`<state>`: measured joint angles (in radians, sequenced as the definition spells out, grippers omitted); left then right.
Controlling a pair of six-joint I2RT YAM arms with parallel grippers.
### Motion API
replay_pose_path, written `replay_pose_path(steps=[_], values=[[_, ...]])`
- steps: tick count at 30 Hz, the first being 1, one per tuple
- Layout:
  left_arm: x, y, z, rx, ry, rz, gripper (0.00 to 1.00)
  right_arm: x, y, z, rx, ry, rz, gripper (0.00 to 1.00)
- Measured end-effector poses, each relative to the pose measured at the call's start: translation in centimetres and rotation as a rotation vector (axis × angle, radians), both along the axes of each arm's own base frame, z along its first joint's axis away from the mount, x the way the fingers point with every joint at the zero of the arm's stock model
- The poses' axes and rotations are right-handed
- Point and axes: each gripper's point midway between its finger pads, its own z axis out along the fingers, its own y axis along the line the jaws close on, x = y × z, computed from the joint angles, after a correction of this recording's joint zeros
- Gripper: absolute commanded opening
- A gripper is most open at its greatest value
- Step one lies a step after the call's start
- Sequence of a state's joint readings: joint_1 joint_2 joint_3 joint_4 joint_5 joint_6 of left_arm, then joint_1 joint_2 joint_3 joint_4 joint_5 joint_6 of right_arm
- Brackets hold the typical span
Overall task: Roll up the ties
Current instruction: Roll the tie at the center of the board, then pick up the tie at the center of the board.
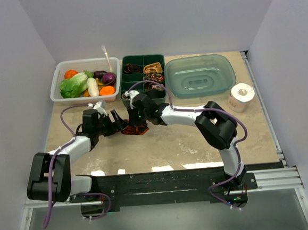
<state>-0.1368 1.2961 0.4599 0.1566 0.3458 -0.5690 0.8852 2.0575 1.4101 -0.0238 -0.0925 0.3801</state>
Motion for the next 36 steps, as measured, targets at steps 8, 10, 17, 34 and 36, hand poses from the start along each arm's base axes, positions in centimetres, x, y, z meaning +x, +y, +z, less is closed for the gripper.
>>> replay_pose_path(steps=[8, 10, 17, 34, 36], values=[[-0.7, -1.8, -1.3, -0.09, 0.026, -0.075, 0.81, 0.6, -4.2, -1.8, -0.035, 0.027, -0.058, 0.15], [-0.6, -2.3, -1.3, -0.116, 0.023, -0.095, 0.8, 0.4, -4.7, -2.4, -0.041, 0.035, -0.061, 0.15], [-0.5, -3.3, -1.3, -0.171, 0.004, -0.135, 0.75, 0.4, -4.4, -2.5, -0.015, 0.027, -0.054, 0.15], [-0.7, -4.8, -1.3, -0.24, -0.018, -0.176, 0.53, 0.2, -4.2, -2.3, 0.003, 0.039, -0.05, 0.2], [-0.8, -4.8, -0.8, -0.239, -0.026, -0.177, 0.53, 0.3, -4.5, -1.8, 0.013, 0.039, -0.058, 0.34]])
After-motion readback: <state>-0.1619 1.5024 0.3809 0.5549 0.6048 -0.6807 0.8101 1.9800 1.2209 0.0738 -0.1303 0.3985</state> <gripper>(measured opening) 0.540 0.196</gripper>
